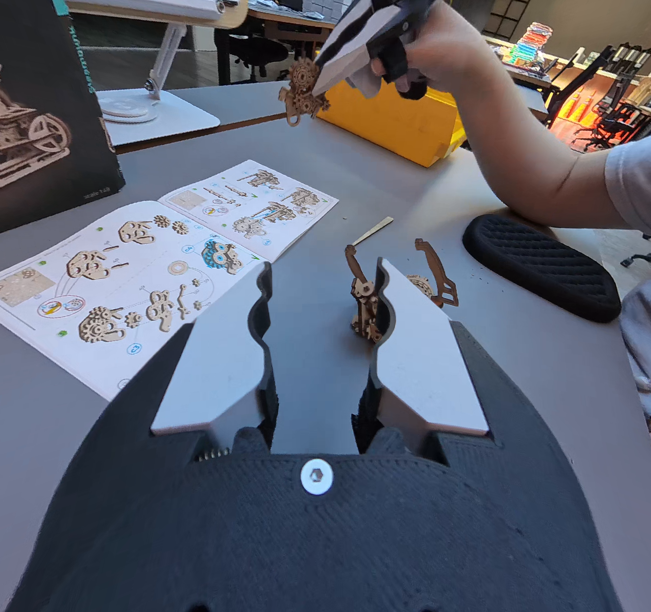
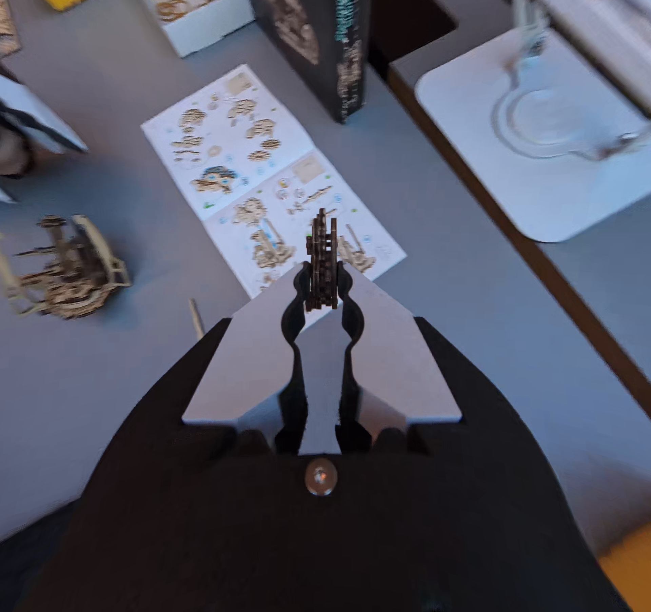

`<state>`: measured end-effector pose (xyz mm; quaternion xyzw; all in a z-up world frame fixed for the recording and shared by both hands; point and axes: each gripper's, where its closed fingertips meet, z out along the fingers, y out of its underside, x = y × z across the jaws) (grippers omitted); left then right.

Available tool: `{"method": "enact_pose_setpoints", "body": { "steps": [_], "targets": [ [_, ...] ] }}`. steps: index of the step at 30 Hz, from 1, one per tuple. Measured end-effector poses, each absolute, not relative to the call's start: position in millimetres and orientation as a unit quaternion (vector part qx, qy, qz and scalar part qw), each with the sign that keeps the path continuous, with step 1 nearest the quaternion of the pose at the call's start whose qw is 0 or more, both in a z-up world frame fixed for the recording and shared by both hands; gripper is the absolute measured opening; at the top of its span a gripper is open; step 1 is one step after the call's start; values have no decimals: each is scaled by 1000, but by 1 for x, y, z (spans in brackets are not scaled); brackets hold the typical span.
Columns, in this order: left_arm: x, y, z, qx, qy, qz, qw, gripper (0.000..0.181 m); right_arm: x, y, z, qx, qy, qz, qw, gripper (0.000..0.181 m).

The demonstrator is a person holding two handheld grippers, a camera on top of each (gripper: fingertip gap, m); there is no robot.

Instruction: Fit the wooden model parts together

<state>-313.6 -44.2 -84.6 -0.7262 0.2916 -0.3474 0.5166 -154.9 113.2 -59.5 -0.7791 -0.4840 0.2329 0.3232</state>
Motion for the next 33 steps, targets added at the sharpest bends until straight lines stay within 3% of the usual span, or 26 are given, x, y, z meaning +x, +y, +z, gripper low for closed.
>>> {"method": "enact_pose_setpoints", "body": {
  "steps": [3, 6, 16, 23, 26, 29, 33],
  "targets": [
    [-324, -36, -79, -728, 264, -334, 538, 59, -130, 141, -41, -770, -474, 36, 427, 13],
    [-334, -30, -74, -727, 244, -309, 562, 60, -127, 145, -29, -739, -481, -55, 468, 13],
    [-365, -11, -81, -764, 167, -253, 569, 62, -139, 138, -32, -717, -502, -86, 477, 14],
    [-442, -2, -63, -761, 89, 60, 640, 51, -143, 139, -37, -712, -509, -86, 476, 14],
    [-414, -5, -55, -747, 89, -86, 654, 49, -155, 131, -49, -726, -518, 18, 452, 13],
    [-388, -14, -42, -710, 94, -271, 644, 52, -178, 95, -57, -725, -536, 252, 351, 13],
    [-383, -15, -46, -712, 125, -255, 642, 51, -190, 62, -52, -673, -565, 387, 280, 13]
  ]
}}
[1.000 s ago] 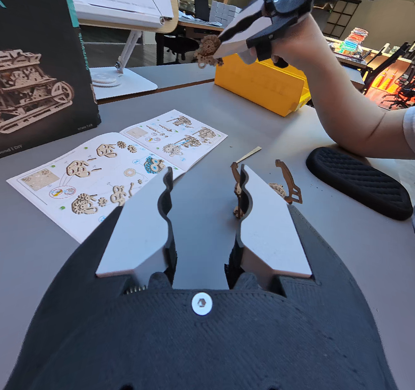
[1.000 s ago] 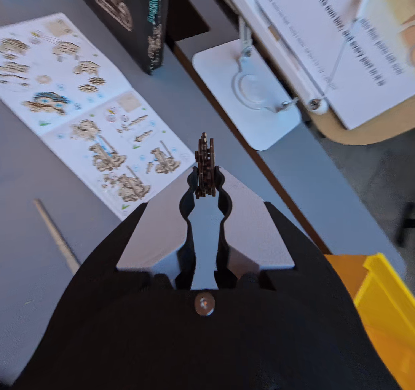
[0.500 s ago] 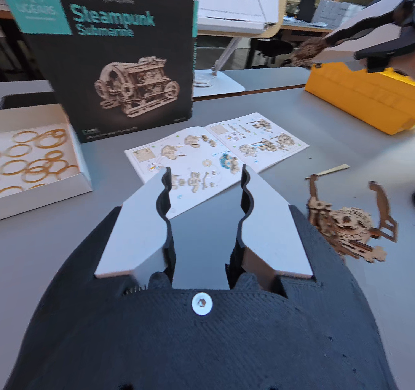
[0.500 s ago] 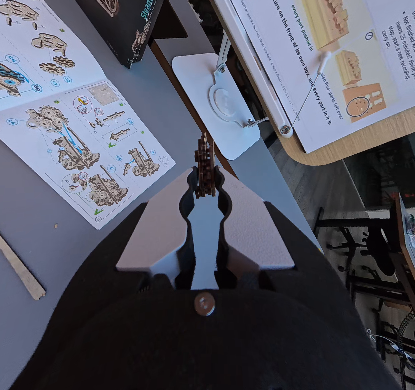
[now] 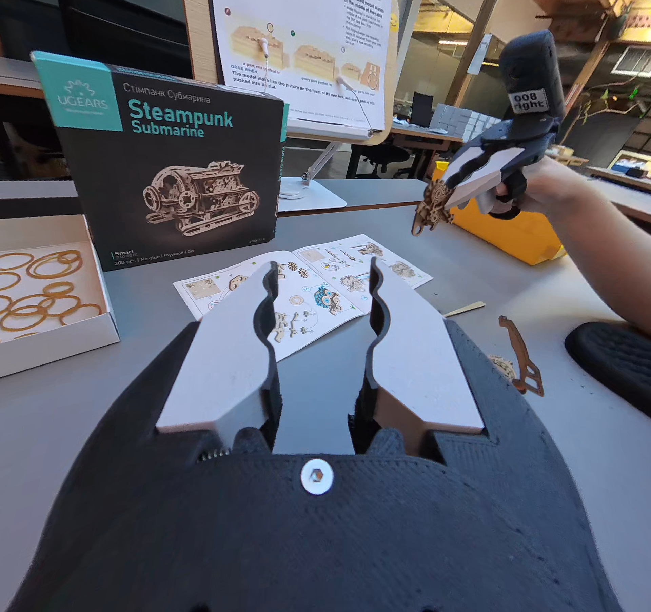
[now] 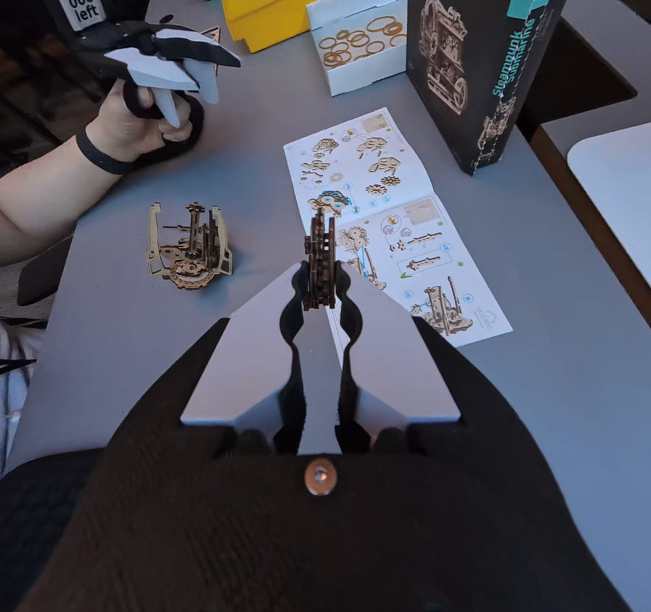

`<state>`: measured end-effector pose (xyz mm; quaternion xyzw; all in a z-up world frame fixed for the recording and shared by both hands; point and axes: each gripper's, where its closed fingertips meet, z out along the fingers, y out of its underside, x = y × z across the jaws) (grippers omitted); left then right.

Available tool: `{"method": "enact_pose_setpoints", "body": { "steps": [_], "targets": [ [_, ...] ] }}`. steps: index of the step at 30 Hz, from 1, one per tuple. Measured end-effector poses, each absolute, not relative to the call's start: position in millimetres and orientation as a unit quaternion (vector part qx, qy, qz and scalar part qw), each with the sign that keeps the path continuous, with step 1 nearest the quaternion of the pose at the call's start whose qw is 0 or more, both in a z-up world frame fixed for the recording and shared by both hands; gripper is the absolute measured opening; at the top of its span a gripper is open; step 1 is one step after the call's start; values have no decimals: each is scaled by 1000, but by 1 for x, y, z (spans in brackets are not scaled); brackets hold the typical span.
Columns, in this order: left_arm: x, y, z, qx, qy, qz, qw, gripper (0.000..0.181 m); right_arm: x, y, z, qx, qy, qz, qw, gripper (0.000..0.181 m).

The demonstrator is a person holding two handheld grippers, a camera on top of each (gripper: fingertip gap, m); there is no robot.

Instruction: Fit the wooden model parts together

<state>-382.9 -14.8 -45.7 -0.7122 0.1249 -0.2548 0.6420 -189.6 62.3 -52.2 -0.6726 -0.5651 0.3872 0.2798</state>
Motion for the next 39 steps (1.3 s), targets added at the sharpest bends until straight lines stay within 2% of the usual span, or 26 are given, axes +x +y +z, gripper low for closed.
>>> {"method": "enact_pose_setpoints", "body": {
  "steps": [7, 11, 15, 39],
  "targets": [
    [-358, -17, -59, -726, 187, -230, 620, 46, -192, 61, -70, -656, -522, 517, 173, 13],
    [-350, -20, -64, -730, 212, -238, 605, 41, -189, 68, -74, -666, -516, 509, 175, 13],
    [-359, -13, -74, -751, 188, -215, 595, 49, -186, 73, -77, -675, -500, 517, 168, 13],
    [-354, -15, -81, -759, 212, -209, 579, 44, -192, 52, -94, -669, -526, 513, 110, 13]
  ]
}}
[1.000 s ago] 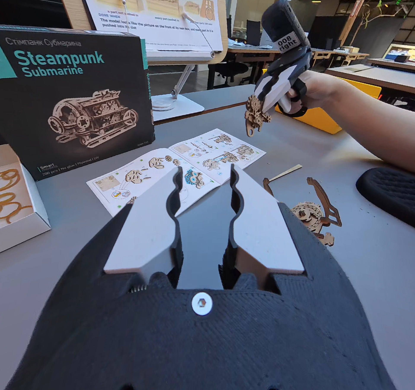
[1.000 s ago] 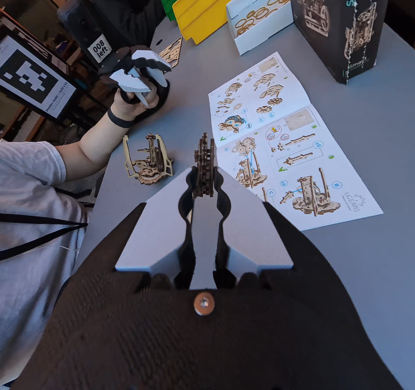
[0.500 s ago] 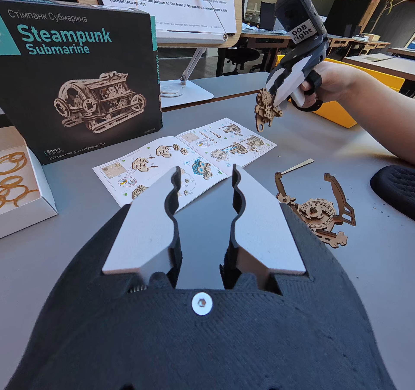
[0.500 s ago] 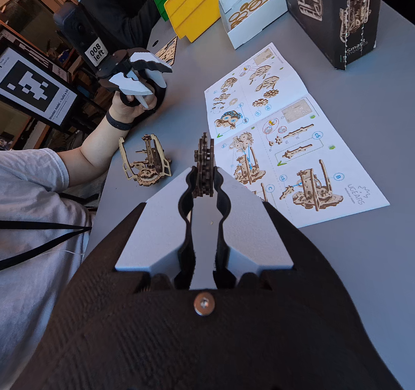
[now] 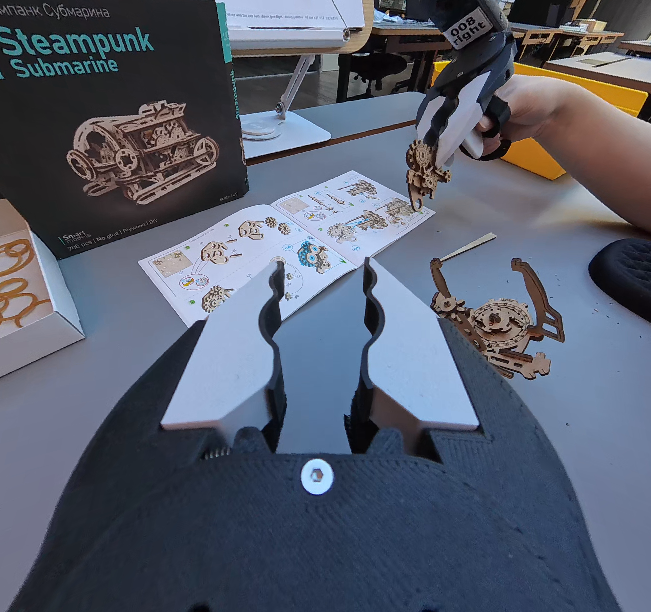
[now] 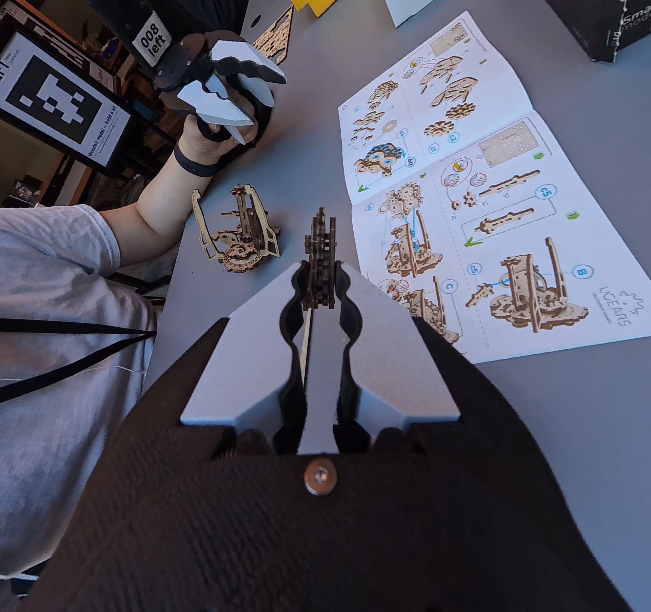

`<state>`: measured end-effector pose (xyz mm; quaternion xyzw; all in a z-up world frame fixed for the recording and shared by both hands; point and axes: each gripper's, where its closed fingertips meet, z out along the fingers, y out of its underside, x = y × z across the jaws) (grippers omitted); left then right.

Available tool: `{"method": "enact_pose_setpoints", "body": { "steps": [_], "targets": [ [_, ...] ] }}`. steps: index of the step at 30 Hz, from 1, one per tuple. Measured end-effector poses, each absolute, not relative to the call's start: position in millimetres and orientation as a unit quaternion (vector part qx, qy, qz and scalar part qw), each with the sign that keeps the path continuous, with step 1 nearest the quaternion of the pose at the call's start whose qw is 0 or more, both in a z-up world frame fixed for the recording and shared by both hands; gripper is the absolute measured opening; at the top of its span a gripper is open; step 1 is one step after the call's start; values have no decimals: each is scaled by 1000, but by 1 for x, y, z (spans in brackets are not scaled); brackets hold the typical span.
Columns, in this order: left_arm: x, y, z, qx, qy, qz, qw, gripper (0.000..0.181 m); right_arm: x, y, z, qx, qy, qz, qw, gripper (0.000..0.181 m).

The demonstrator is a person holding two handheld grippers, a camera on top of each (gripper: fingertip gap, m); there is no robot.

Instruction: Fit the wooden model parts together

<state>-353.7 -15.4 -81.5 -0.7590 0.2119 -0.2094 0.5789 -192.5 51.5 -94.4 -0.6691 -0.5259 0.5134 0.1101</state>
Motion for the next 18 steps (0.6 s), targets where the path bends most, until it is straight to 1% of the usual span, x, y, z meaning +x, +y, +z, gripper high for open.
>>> {"method": "enact_pose_setpoints", "body": {
  "steps": [18],
  "targets": [
    [-348, -17, -86, -763, 233, -200, 569, 43, -190, 51, -95, -669, -526, 516, 102, 14]
  ]
}}
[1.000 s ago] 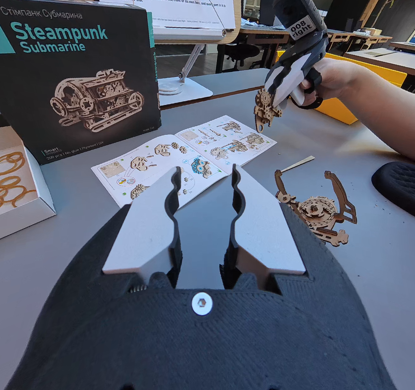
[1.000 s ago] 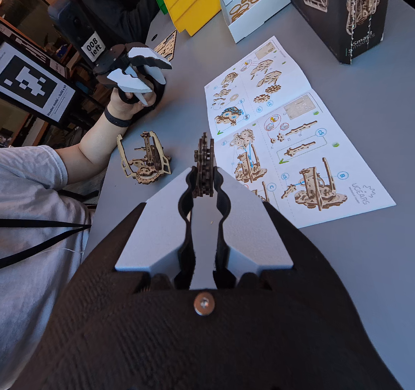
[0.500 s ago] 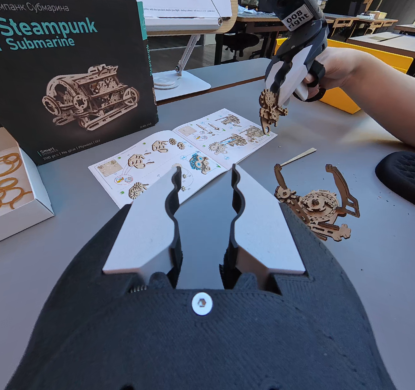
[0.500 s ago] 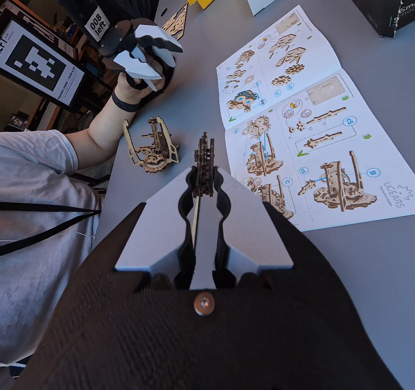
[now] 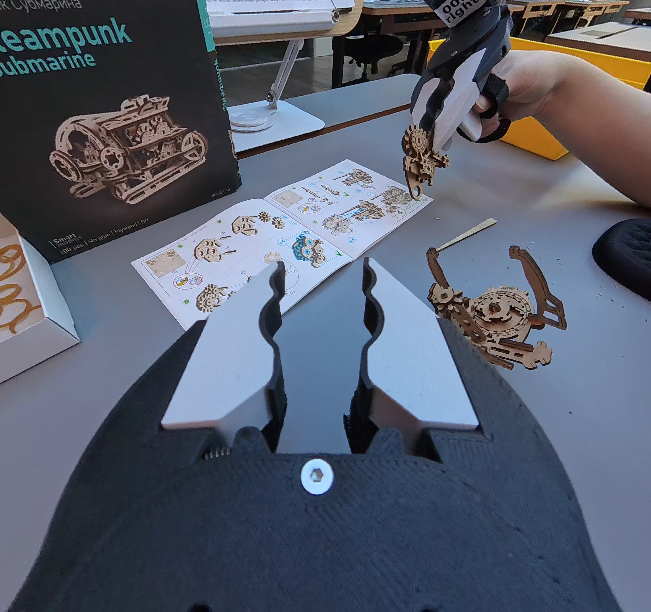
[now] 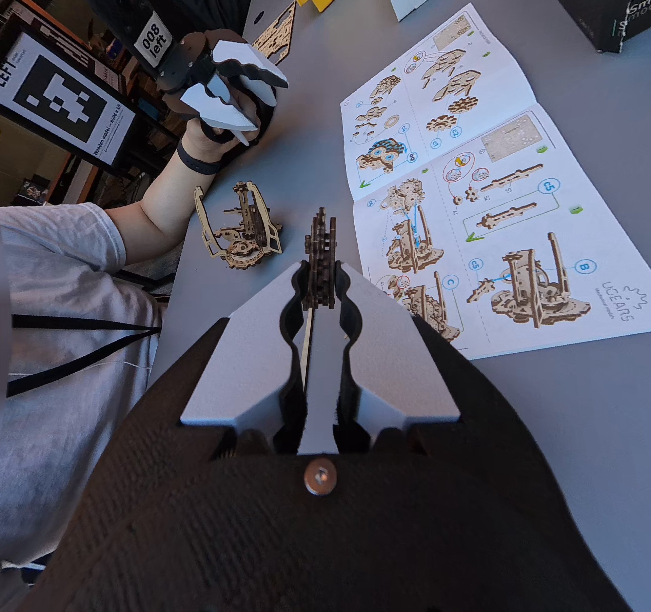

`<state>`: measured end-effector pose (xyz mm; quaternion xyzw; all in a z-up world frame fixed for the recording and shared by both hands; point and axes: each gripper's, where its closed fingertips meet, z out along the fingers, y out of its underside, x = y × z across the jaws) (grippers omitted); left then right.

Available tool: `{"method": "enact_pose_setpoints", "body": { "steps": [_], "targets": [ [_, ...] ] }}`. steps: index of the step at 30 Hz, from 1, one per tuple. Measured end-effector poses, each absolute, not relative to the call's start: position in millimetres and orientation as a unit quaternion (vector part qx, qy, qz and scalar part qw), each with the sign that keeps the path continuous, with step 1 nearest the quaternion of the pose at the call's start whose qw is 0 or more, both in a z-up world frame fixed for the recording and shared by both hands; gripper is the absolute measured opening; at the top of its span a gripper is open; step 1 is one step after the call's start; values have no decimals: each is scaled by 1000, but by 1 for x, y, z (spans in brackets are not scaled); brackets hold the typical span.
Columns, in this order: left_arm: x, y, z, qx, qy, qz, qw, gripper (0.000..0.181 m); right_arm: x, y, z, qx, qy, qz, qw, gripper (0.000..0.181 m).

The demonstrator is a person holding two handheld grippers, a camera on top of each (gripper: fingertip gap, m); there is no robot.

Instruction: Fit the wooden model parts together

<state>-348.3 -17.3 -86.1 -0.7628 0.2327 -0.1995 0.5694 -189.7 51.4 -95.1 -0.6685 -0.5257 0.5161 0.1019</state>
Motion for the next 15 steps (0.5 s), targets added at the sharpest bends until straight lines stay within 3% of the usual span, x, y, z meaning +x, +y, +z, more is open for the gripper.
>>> {"method": "enact_pose_setpoints", "body": {
  "steps": [15],
  "targets": [
    [-339, -21, -92, -764, 259, -199, 556, 43, -185, 48, -95, -659, -537, 518, 90, 13]
  ]
}}
